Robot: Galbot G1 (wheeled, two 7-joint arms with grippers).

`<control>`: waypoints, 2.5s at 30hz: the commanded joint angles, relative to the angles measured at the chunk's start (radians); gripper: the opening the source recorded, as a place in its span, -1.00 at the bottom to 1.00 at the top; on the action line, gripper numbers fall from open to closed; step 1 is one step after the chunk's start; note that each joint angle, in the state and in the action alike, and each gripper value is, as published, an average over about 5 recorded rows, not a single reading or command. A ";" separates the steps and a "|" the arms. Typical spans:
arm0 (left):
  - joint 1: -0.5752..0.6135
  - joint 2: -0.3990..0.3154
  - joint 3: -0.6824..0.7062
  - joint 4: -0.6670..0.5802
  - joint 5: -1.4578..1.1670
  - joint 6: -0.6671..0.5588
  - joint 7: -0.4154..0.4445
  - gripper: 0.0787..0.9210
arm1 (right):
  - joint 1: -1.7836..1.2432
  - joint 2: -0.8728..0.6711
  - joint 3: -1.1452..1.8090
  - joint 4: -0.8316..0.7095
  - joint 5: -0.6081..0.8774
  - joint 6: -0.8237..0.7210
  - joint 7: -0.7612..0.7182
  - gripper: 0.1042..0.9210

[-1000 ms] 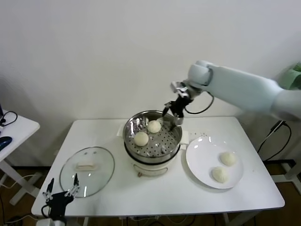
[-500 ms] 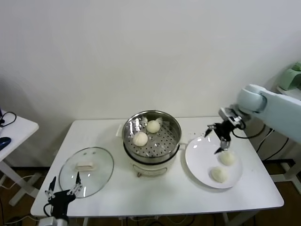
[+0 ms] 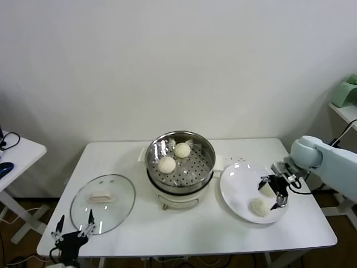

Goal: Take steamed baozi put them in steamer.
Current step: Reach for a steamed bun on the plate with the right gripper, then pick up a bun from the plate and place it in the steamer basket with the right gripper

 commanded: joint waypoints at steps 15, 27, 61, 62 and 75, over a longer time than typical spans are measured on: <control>-0.001 0.002 -0.002 0.014 0.006 0.002 0.000 0.77 | -0.140 0.092 0.088 -0.103 -0.111 0.026 0.046 0.76; -0.011 0.000 -0.001 0.021 0.007 0.004 -0.001 0.77 | -0.144 0.116 0.091 -0.113 -0.115 0.025 0.038 0.76; -0.017 -0.003 0.017 0.007 0.031 0.016 0.002 0.77 | 0.481 0.124 -0.136 0.151 -0.107 0.242 -0.073 0.45; -0.018 -0.004 0.017 0.007 0.032 0.017 0.001 0.77 | 0.511 0.133 -0.143 0.169 -0.127 0.265 -0.076 0.45; -0.011 -0.004 0.021 -0.014 -0.007 0.033 -0.007 0.77 | 0.631 0.333 -0.084 0.350 -0.414 0.507 -0.063 0.45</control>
